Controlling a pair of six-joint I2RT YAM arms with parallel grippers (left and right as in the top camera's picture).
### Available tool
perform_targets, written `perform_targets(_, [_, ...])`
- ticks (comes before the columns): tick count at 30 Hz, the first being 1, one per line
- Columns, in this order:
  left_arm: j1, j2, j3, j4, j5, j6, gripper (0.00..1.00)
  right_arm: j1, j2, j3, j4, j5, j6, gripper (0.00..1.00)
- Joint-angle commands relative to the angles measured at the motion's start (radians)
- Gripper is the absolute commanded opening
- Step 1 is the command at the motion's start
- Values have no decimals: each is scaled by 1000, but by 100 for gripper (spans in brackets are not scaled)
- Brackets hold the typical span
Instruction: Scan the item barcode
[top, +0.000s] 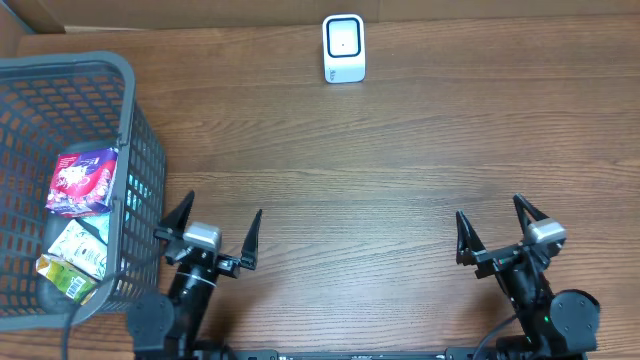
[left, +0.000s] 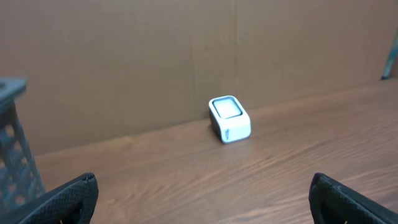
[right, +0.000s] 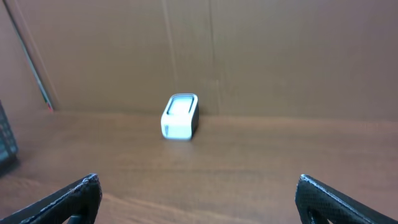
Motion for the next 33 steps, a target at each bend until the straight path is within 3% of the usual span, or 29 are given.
perform_targets(1, [4, 125, 166, -44, 54, -23, 100, 6, 14, 97, -19, -12, 3, 100])
perform_targets(13, [4, 566, 781, -478, 107, 9, 100, 6, 354, 483, -230, -58, -36, 100])
perform_targets(25, [4, 940, 1410, -1057, 35, 105, 100, 6, 811, 981, -661, -103, -84, 100])
perform_targets(28, [4, 1011, 1513, -1133, 36, 105, 99, 6, 911, 1038, -717, -103, -84, 100])
perform_targets(33, [4, 1062, 1528, -1158, -23, 119, 99, 6, 1050, 1039, -715, -106, -79, 100])
